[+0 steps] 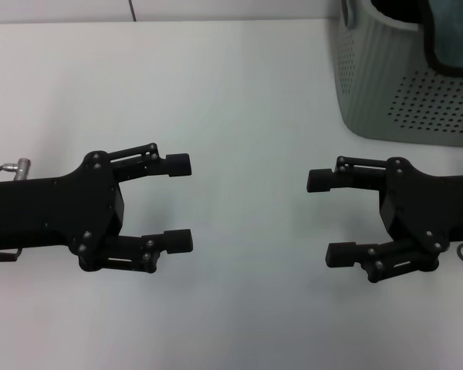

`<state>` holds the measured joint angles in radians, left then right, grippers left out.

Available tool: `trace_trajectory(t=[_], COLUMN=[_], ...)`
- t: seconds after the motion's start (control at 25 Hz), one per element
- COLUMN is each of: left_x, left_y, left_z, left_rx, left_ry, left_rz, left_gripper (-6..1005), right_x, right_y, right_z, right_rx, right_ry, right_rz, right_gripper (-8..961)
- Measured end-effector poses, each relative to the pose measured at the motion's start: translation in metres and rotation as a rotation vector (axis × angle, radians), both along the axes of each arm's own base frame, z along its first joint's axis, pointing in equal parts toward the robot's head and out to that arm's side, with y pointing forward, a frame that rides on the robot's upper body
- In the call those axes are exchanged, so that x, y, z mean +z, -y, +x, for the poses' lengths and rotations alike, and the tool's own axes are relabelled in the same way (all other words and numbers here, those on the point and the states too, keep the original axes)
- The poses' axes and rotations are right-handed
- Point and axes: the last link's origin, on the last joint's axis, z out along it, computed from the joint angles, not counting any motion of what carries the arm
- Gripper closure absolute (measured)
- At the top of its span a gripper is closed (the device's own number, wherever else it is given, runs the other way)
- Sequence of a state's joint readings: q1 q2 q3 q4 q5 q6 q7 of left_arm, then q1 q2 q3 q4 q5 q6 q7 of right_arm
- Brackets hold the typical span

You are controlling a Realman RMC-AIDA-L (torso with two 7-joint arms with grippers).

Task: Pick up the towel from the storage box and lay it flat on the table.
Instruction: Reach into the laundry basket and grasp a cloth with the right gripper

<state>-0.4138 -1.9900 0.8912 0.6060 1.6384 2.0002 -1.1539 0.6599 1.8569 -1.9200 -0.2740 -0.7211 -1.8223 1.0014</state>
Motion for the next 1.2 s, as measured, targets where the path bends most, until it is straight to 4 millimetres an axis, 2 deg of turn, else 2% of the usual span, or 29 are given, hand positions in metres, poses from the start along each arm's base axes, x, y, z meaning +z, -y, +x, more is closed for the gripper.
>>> trace_trajectory(t=[0.48,0.84,1.04,1.12,1.16,1.2], left_x=[-0.002,0.003,0.007,0.010,0.011,0.011], left_y=[0.003,0.003,0.005,0.005,0.005,0.004], left_z=[-0.003,-0.008,-0.015,-0.018,-0.019,-0.020], left_rx=[0.018,0.042,0.077,0.095,0.101,0.107], left_ry=[0.010,0.033,0.061,0.077,0.082,0.086], left_rz=[0.016,0.079,0.177,0.227,0.245,0.259], left_gripper=[138,138,137,137,137,137], right_x=[0.004,0.018,0.047,0.070,0.070,0.097], right_y=[-0.003,-0.002,-0.002,-0.002,-0.002,0.001], right_z=[-0.003,-0.006,-0.010,-0.015,-0.015,-0.021], right_rx=[-0.002,0.031,0.085,0.112,0.112,0.129], right_ry=[-0.027,-0.065,-0.121,-0.170,-0.170,-0.203], right_rz=[0.028,0.046,0.158,0.287,0.287,0.485], right_gripper=[82,83,84,84,84,84])
